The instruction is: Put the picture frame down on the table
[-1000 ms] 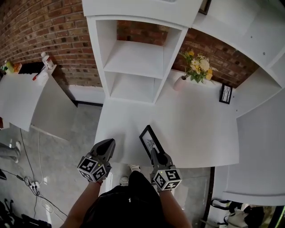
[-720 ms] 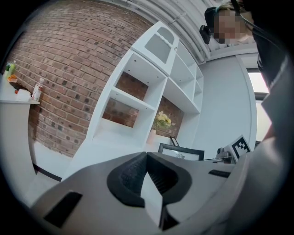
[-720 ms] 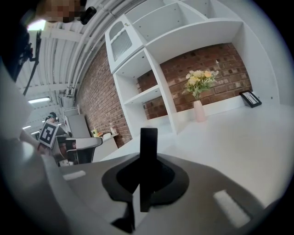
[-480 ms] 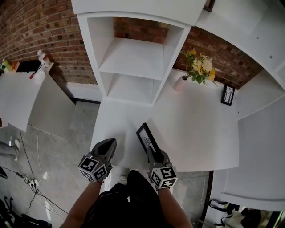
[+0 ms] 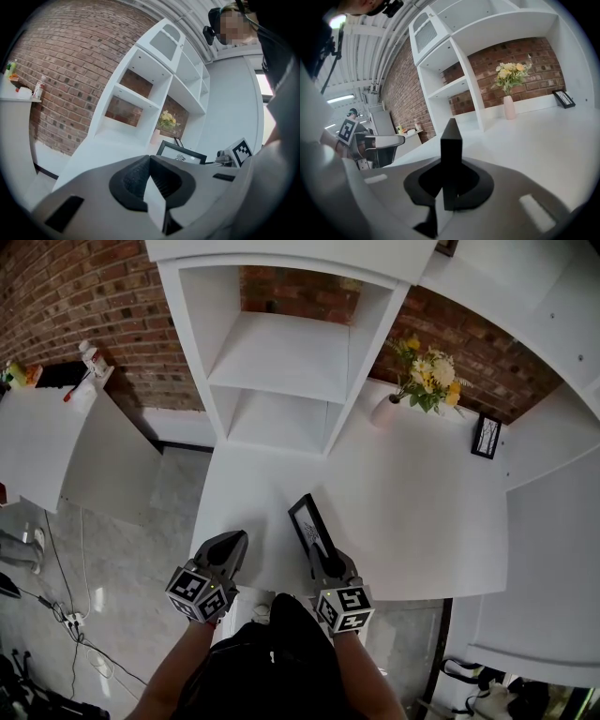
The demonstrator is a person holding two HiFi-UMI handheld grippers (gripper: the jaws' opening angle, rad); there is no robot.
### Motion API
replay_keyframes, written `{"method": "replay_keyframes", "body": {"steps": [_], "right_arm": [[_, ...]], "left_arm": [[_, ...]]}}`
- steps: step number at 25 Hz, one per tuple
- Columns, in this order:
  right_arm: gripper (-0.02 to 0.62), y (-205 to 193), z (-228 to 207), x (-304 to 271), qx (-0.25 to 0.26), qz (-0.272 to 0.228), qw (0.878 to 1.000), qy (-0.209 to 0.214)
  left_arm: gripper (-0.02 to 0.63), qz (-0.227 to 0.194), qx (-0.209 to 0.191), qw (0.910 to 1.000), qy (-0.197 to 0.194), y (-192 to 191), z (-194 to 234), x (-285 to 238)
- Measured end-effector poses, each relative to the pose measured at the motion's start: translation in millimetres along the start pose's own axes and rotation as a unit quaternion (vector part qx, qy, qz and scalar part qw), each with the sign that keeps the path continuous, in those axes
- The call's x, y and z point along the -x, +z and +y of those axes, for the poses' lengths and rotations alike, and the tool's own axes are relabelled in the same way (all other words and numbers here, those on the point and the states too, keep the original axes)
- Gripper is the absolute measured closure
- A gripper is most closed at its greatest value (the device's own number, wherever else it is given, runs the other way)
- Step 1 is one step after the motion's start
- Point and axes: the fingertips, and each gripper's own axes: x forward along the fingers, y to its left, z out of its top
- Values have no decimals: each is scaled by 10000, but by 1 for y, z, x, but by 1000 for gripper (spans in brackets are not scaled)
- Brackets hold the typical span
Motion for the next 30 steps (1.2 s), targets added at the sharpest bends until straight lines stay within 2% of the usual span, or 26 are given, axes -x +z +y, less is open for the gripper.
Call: {"method": "replay_keyframes", "body": {"steps": [2, 10, 14, 30], "right_arm": [[573, 2, -3, 0, 35, 15, 10000, -57], [466, 8, -29, 5, 96, 48, 9983, -571], [449, 6, -41, 9, 157, 134, 9966, -792], [382, -9, -60, 4, -112, 529, 9920, -1144]], "left_arm": [[615, -2, 14, 10000, 8, 0, -1, 0], [615, -5, -3, 10000, -21, 0, -3, 0], [615, -16, -15, 10000, -17, 1, -2, 1], [615, 24, 38, 10000, -45, 0, -1, -2]]}}
